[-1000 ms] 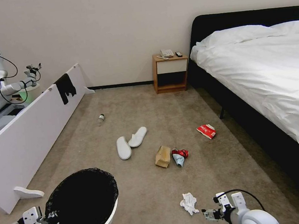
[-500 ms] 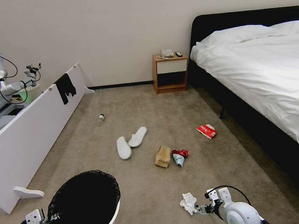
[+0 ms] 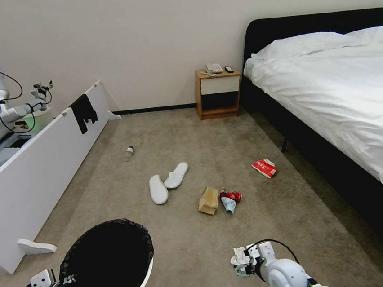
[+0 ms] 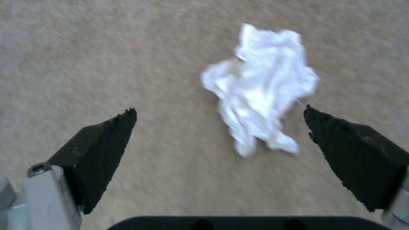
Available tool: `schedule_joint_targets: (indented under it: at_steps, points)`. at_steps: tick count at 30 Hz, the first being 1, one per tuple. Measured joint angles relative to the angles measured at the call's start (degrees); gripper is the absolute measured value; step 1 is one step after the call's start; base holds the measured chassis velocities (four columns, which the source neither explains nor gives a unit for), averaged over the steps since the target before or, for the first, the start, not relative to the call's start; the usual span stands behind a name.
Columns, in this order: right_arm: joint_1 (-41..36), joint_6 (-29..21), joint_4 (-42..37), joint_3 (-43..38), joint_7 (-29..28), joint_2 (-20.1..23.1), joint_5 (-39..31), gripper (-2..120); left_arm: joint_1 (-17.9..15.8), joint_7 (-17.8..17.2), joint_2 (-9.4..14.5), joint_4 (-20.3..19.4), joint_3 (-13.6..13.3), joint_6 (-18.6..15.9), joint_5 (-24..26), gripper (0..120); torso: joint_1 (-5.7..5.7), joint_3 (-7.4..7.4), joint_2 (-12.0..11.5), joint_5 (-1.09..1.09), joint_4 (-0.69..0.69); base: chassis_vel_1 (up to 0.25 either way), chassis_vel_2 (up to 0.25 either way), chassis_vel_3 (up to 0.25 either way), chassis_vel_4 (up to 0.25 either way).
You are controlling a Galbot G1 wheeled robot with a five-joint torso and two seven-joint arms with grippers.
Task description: Pick up the trash bin, then pick up the garbage from the floor and place it into the trash bin.
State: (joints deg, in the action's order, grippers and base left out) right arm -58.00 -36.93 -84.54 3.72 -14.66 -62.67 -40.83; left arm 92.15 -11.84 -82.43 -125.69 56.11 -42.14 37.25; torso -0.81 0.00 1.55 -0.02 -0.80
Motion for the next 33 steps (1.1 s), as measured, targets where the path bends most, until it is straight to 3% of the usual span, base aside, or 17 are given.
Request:
schedule_joint_targets:
  at_steps: [7, 13, 23, 33]
  points:
    - [4.3, 2.4, 8.6, 2.9, -0.3, -5.9, 1.3, 100, 0.1, 0.2, 0.0, 0.5, 0.5, 0.0, 0.1, 2, 0.0, 0.0, 0.0, 0.02, 0.01, 0.0, 0.0, 0.0, 0.0]
    - [5.7, 4.2, 13.7, 3.4, 0.5, -7.9, 3.5, 100, 0.1, 0.4, -0.1, 0.7, 0.9, 0.0, 0.0, 2, 0.0, 0.0, 0.0, 0.01, 0.0, 0.0, 0.0, 0.0, 0.0]
    - [6.8, 6.0, 19.2, 3.4, 0.6, -10.1, 6.1, 100, 0.2, 0.6, 0.0, 0.9, 1.3, 0.0, 0.0, 2, 0.0, 0.0, 0.0, 0.02, 0.01, 0.0, 0.0, 0.0, 0.0]
    - [6.7, 6.5, 20.0, 2.7, 0.0, -9.5, 6.6, 100, 0.0, 0.6, -0.1, 1.5, 1.3, 0.0, 0.0, 2, 0.0, 0.0, 0.0, 0.02, 0.01, 0.0, 0.0, 0.0, 0.0]
